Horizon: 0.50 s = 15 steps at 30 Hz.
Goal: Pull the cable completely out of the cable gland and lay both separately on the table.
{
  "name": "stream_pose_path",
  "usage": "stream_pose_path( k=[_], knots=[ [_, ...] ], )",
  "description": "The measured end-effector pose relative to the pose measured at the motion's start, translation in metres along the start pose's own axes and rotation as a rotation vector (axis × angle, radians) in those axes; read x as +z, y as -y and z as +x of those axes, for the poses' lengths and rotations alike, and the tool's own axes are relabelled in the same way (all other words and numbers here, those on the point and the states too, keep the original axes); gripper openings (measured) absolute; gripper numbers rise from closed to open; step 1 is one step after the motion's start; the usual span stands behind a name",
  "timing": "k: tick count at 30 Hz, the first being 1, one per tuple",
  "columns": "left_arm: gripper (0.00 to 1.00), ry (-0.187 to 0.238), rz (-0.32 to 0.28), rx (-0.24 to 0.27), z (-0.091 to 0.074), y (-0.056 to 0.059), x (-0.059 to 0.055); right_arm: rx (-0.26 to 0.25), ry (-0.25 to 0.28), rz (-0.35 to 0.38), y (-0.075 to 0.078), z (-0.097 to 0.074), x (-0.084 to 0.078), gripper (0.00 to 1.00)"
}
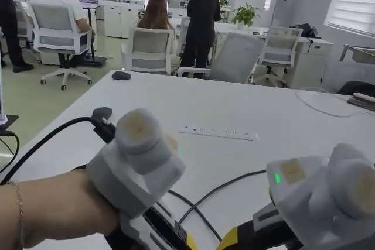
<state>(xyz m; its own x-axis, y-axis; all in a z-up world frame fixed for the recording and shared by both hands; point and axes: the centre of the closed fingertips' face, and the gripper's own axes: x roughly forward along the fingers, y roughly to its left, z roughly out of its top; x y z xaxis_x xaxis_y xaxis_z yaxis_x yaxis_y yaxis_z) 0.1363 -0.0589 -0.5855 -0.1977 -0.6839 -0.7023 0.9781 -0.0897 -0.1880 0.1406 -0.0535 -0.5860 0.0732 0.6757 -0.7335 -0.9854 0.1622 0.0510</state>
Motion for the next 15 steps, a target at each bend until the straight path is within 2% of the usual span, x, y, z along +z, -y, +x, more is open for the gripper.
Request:
stream_pose_path(
  k=[2, 5, 6, 9, 11, 12, 15],
  knots=[
    [0.16, -0.034, 0.043, 0.02, 0.0, 0.002, -0.002, 0.019, -0.008, 0.018, 0.0, 0.001, 0.0, 0.18],
    [0.16, -0.054, 0.058, 0.039, 0.001, 0.003, -0.004, 0.037, -0.022, 0.013, -0.004, 0.005, 0.0, 0.16],
    [0.16, -0.056, 0.061, 0.045, 0.001, 0.002, -0.004, 0.055, -0.029, 0.014, -0.009, 0.006, 0.0, 0.12],
    [0.16, -0.058, 0.038, 0.047, 0.001, 0.001, -0.007, -0.009, -0.049, -0.036, -0.007, 0.008, -0.001, 0.12],
    [0.15, -0.04, 0.002, 0.044, 0.001, 0.001, -0.008, -0.045, -0.053, -0.072, -0.008, 0.008, -0.003, 0.12],
    [0.15, -0.027, -0.031, 0.047, 0.001, -0.001, -0.008, -0.084, -0.052, -0.1, -0.005, 0.009, -0.003, 0.12],
    [0.15, -0.006, -0.083, 0.036, 0.001, -0.002, -0.01, -0.134, -0.044, -0.126, -0.006, 0.009, -0.003, 0.11]
  ],
)
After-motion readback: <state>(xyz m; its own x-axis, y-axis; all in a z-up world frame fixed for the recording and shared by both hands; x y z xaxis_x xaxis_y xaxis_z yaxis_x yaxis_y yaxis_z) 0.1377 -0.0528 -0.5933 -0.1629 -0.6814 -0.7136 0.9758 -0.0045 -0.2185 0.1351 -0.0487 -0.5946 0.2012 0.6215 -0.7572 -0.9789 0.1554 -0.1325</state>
